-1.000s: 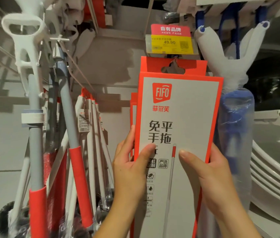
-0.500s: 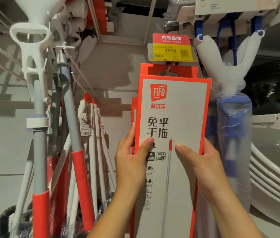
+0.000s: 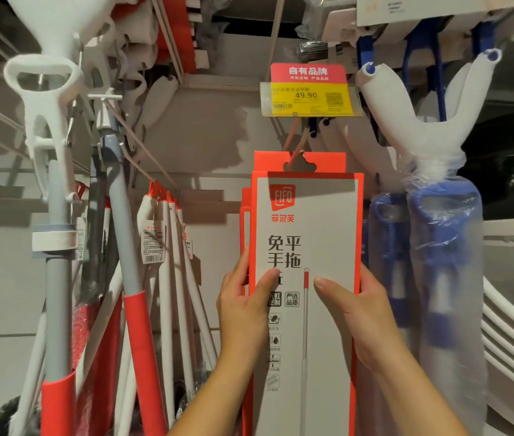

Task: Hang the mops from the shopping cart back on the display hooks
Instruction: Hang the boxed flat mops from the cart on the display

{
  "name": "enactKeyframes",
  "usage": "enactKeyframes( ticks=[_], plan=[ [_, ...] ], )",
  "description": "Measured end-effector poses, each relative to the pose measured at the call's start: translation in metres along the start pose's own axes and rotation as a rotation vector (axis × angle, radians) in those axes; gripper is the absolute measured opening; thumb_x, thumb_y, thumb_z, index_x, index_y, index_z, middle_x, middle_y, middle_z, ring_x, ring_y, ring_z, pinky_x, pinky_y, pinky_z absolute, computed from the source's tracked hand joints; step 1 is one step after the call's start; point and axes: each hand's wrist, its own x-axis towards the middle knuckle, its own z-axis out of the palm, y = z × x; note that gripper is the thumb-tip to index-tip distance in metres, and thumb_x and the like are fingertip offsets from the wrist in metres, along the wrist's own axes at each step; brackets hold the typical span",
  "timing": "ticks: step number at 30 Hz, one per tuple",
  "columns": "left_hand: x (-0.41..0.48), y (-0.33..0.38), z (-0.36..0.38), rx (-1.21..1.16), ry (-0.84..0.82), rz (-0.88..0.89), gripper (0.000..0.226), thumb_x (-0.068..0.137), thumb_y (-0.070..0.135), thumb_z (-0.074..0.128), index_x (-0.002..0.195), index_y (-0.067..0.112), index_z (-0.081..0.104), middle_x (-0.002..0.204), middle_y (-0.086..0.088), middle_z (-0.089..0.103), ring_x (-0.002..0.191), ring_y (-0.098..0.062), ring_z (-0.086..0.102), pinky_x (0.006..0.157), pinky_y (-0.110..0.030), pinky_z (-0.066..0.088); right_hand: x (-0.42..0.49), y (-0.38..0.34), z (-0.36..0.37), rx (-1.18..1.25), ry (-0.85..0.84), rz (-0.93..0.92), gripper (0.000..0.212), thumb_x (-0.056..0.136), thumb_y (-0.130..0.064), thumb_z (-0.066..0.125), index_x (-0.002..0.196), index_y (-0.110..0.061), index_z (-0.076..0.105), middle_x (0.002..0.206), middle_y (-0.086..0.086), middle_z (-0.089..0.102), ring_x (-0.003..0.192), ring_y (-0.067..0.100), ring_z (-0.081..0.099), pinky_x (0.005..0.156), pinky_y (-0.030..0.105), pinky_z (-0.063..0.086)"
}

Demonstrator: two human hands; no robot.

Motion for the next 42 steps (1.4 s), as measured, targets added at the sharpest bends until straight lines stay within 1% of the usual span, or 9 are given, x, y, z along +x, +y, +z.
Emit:
enactKeyframes(
  ticks=[9, 15, 20, 24, 26, 32, 36, 39, 42],
  plan=[
    [0.023, -0.018, 0.009, 0.053, 0.021, -0.016, 0.071, 0.068, 0.055, 0.067, 0.135, 0.031, 0.055, 0.124, -0.003, 0.063, 0.11, -0.012, 0.064, 0.096, -0.038, 0.052, 0.032, 0.019, -0.005, 0.007, -0.019, 0.046, 0.032, 0.083, 0.004, 0.066, 0.109, -0.015, 0.063, 0.093, -0.002, 0.076, 0.083, 0.015, 0.073, 0.062, 0.019, 0.055],
    [0.026, -0.036, 0.005, 0.161, 0.028, -0.026, 0.069, 0.072, 0.06, 0.062, 0.137, 0.04, 0.05, 0.119, -0.001, 0.064, 0.109, -0.014, 0.063, 0.094, -0.043, 0.053, 0.038, 0.038, -0.003, 0.022, -0.017, 0.131, 0.023, 0.084, 0.001, 0.066, 0.099, -0.016, 0.063, 0.081, -0.004, 0.076, 0.071, 0.011, 0.072, 0.053, 0.018, 0.053],
    [0.025, -0.038, 0.001, 0.244, 0.057, -0.015, 0.07, 0.072, 0.064, 0.059, 0.138, 0.044, 0.046, 0.12, 0.01, 0.064, 0.11, -0.009, 0.062, 0.095, -0.04, 0.052, 0.04, 0.047, -0.002, -0.009, -0.009, 0.153, 0.024, 0.084, -0.005, 0.068, 0.105, -0.017, 0.062, 0.088, -0.002, 0.076, 0.079, 0.014, 0.073, 0.059, 0.021, 0.057],
    [0.02, -0.038, -0.002, 0.302, 0.058, -0.002, 0.061, 0.082, 0.056, 0.058, 0.139, 0.041, 0.046, 0.125, 0.011, 0.062, 0.115, -0.006, 0.059, 0.099, -0.039, 0.05, 0.037, 0.051, -0.002, -0.092, 0.01, 0.111, 0.026, 0.085, -0.012, 0.069, 0.107, -0.024, 0.06, 0.094, -0.006, 0.073, 0.083, 0.005, 0.071, 0.061, 0.015, 0.054],
    [0.014, -0.036, -0.003, 0.357, 0.038, 0.005, 0.056, 0.089, 0.042, 0.06, 0.142, 0.037, 0.043, 0.13, 0.01, 0.058, 0.119, -0.005, 0.055, 0.102, -0.038, 0.047, 0.035, 0.051, -0.001, -0.147, 0.023, 0.078, 0.026, 0.087, -0.012, 0.067, 0.108, -0.026, 0.058, 0.094, -0.012, 0.071, 0.083, -0.001, 0.069, 0.061, 0.01, 0.051],
    [-0.013, -0.02, -0.019, 0.559, -0.142, -0.009, 0.061, 0.089, 0.027, 0.059, 0.145, 0.034, 0.036, 0.136, 0.01, 0.051, 0.124, -0.006, 0.049, 0.104, -0.034, 0.043, 0.012, 0.046, -0.005, -0.486, 0.006, 0.039, 0.039, 0.089, -0.015, 0.065, 0.122, -0.03, 0.052, 0.1, -0.023, 0.061, 0.088, -0.012, 0.057, 0.07, 0.002, 0.044],
    [-0.039, 0.001, -0.036, 0.904, -0.3, 0.032, 0.063, 0.093, 0.032, 0.054, 0.15, 0.027, 0.027, 0.144, 0.004, 0.041, 0.132, -0.015, 0.041, 0.102, -0.03, 0.036, -0.018, 0.034, -0.012, -0.893, -0.07, 0.076, 0.047, 0.086, -0.024, 0.066, 0.131, -0.027, 0.05, 0.121, -0.009, 0.061, 0.111, 0.012, 0.057, 0.095, 0.029, 0.045],
    [-0.065, 0.014, -0.044, 1.177, -0.431, 0.04, 0.058, 0.096, 0.04, 0.047, 0.149, 0.025, 0.028, 0.143, 0.0, 0.044, 0.131, -0.021, 0.041, 0.101, -0.036, 0.037, -0.05, 0.024, -0.018, -1.296, -0.168, 0.195, 0.056, 0.088, -0.037, 0.062, 0.138, -0.017, 0.046, 0.135, 0.007, 0.053, 0.124, 0.026, 0.049, 0.1, 0.034, 0.04],
    [-0.094, 0.018, -0.049, 1.279, -0.593, -0.018, 0.05, 0.094, 0.044, 0.045, 0.14, 0.025, 0.041, 0.135, -0.001, 0.051, 0.125, -0.025, 0.046, 0.094, -0.036, 0.04, -0.089, 0.014, -0.021, -1.463, -0.253, 0.374, 0.06, 0.09, -0.044, 0.057, 0.14, -0.014, 0.043, 0.142, 0.01, 0.047, 0.13, 0.028, 0.044, 0.102, 0.034, 0.038]
  ],
)
